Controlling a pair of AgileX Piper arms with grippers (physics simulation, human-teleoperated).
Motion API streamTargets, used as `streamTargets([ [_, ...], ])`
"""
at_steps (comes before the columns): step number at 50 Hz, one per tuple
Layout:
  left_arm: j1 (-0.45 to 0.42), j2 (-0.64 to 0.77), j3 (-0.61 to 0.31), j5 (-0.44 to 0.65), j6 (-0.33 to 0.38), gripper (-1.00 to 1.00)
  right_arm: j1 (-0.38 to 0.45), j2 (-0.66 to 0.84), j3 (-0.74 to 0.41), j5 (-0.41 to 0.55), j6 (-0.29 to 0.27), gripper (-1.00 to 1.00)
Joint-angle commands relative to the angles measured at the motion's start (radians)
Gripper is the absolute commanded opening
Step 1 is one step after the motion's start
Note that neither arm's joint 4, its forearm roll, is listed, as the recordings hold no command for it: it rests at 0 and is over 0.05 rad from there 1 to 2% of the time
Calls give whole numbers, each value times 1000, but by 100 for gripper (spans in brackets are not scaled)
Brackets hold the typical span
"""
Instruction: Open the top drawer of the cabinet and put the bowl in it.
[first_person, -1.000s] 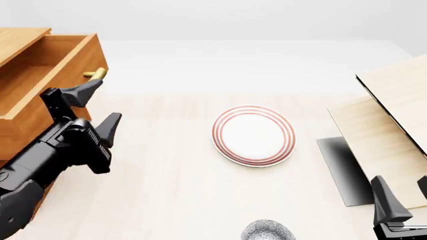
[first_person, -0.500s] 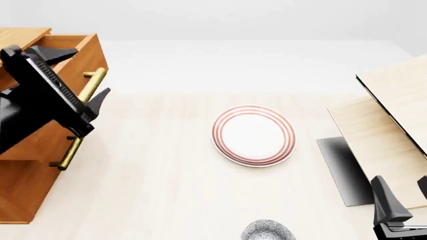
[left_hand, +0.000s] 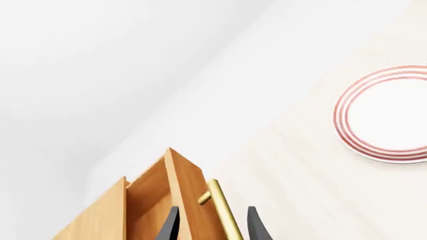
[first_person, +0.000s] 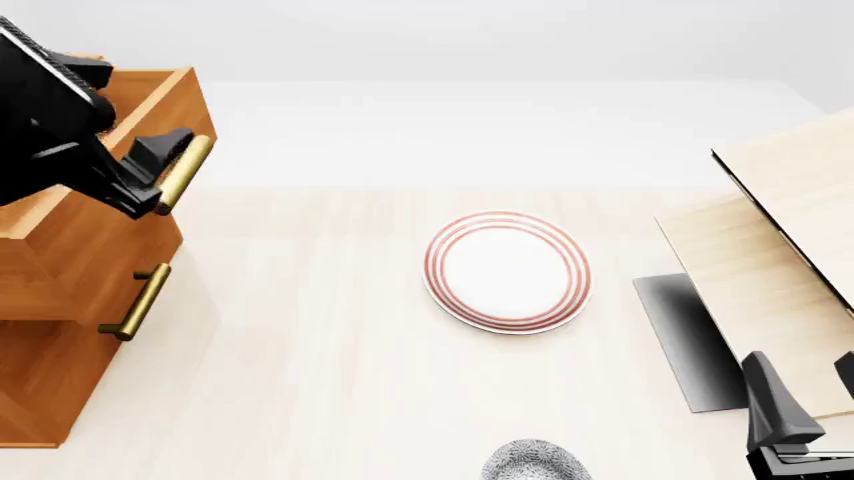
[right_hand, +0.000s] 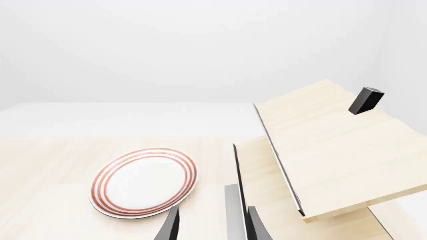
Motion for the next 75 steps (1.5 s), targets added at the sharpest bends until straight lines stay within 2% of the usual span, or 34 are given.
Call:
streamTargets([
  [1,44,11,-59,85,-87,100,0,0,1,0,0,100],
  [2,43,40,-81,106,-123,100,0,-1,1,0,0,100],
  [14,91,63,-147,162,-199,100,0,0,1,0,0,100],
  [19,69,109,-224,195,-285,100,0,-1,1,0,0,100],
  [22,100,97,-233,211,-271,100,0,0,1,0,0,100],
  [32,132,144,-324,292,-349,100,0,-1,1,0,0,100],
  [34,93,181,-360,304,-395,100,0,0,1,0,0,100],
  [39,99,201,-369,323,-411,100,0,-1,1,0,0,100],
  [40,78,213,-383,324,-436,100,0,0,1,0,0,100],
  [41,99,219,-381,343,-444,100,0,0,1,0,0,100],
  [45,92,229,-400,357,-472,100,0,0,1,0,0,100],
  [47,72,262,-418,370,-508,100,0,-1,1,0,0,100],
  [49,101,247,-411,375,-488,100,0,0,1,0,0,100],
  [50,109,252,-411,383,-501,100,0,-1,1,0,0,100],
  [51,104,257,-416,384,-517,100,0,-1,1,0,0,100],
  [59,122,266,-428,401,-506,100,0,0,1,0,1,100],
  [60,115,273,-438,408,-532,100,0,0,1,0,0,100],
  [68,152,283,-452,437,-557,100,0,0,1,0,0,100],
  [75,145,321,-483,462,-595,100,0,0,1,0,0,100],
])
